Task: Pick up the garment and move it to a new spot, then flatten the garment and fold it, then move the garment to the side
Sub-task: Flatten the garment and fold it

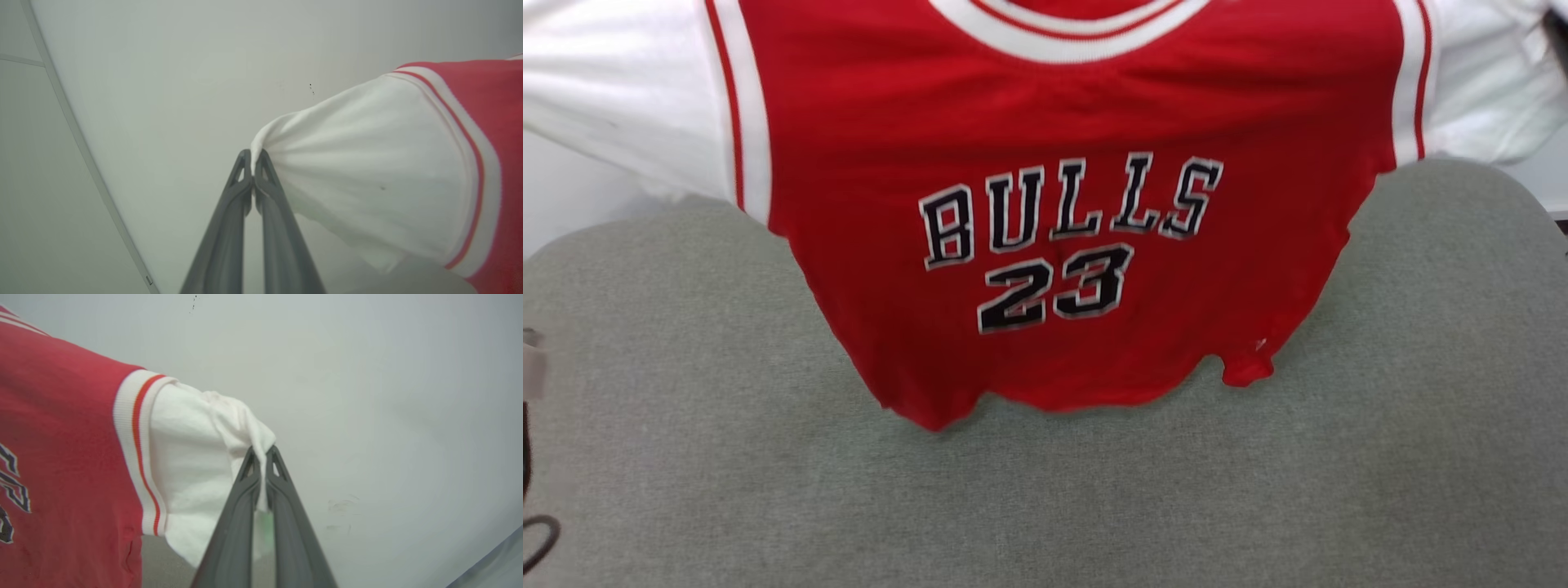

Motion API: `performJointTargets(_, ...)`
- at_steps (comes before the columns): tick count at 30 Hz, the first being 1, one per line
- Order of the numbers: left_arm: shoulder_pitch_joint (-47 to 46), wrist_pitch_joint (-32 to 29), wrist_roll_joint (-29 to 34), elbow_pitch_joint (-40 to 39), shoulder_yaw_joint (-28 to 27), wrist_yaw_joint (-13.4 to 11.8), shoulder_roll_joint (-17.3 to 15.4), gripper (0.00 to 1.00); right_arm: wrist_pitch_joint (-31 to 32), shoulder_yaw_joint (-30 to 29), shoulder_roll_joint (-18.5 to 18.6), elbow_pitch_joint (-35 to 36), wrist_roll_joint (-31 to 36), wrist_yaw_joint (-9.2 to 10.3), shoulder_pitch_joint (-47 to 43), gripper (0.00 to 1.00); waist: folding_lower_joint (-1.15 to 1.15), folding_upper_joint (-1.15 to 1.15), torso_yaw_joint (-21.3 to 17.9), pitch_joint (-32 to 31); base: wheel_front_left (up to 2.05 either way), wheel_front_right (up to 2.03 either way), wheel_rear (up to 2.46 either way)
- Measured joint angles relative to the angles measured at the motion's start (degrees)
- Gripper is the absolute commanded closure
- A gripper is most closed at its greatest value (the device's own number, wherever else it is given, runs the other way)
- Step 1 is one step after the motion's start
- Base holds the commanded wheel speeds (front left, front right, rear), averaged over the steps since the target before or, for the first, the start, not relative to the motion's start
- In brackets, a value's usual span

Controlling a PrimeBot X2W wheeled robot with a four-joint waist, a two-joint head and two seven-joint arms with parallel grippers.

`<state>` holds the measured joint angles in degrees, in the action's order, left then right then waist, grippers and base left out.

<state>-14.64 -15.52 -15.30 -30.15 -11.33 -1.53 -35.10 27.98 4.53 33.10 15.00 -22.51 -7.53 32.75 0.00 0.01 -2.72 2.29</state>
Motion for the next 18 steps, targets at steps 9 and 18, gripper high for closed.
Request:
performJointTargets(9,-4.93,3.86,-0.78,-0.14,-2.25,-0.21,-1.21,1.00,-1.83,-2.85,-2.59,2.58,1.34,0.00,2.88,1.00,0.01,0.00,-1.42,2.18,0.00,0.00,0.00)
performJointTargets(18,-17.97,6.47,-3.80,9.21,1.41,4.28,-5.11,1.00,-3.30,-2.35,-3.80,-2.92,2.35,0.01,13.58,1.00,0.01,0.00,-1.98,8.86,0.00,0.00,0.00)
